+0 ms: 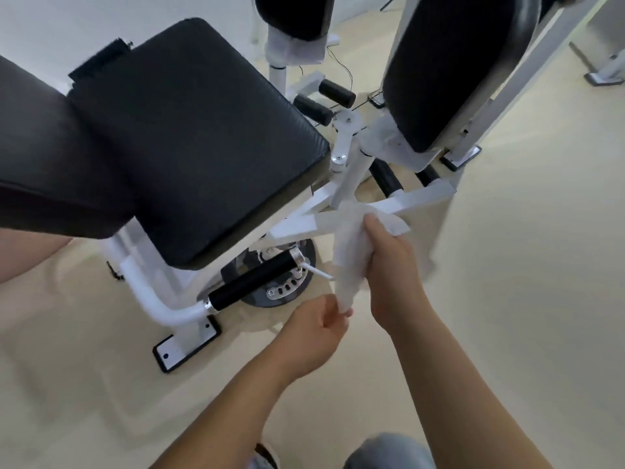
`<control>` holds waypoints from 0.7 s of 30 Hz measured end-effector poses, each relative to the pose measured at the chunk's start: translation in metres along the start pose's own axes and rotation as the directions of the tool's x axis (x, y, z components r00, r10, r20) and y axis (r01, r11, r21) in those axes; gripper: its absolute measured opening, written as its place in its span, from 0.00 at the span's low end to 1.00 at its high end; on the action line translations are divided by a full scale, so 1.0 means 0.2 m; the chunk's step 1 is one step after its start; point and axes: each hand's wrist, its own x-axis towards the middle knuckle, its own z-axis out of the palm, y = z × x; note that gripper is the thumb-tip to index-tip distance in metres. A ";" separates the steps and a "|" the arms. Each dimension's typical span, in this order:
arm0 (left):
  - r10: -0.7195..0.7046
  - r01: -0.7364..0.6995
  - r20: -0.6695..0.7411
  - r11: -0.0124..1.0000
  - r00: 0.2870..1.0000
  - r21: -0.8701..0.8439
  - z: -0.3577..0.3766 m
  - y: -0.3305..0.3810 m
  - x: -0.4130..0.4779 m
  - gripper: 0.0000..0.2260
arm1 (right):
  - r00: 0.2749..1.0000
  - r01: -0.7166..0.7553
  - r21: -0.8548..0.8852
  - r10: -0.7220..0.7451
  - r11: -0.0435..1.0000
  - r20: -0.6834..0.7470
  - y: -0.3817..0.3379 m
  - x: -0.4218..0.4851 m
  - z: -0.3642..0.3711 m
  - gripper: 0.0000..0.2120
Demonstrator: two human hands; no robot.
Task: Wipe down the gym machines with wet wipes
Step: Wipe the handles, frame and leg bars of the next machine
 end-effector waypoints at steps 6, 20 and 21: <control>-0.173 0.071 -0.116 0.801 0.978 -0.595 -0.33 0.79 -0.56 0.13 | 0.954 -0.081 0.009 0.074 0.997 0.289 -0.68 -0.29 0.21 0.25; 0.078 -0.201 -0.463 0.954 0.883 -0.221 -1.05 1.74 -1.24 0.09 | 0.899 -0.242 -0.113 0.266 0.964 0.349 -1.50 -0.82 0.76 0.13; 0.069 -0.202 -0.452 0.946 0.889 -0.252 -1.08 1.78 -1.24 0.10 | 0.896 -0.265 -0.087 0.279 0.960 0.346 -1.53 -0.80 0.77 0.15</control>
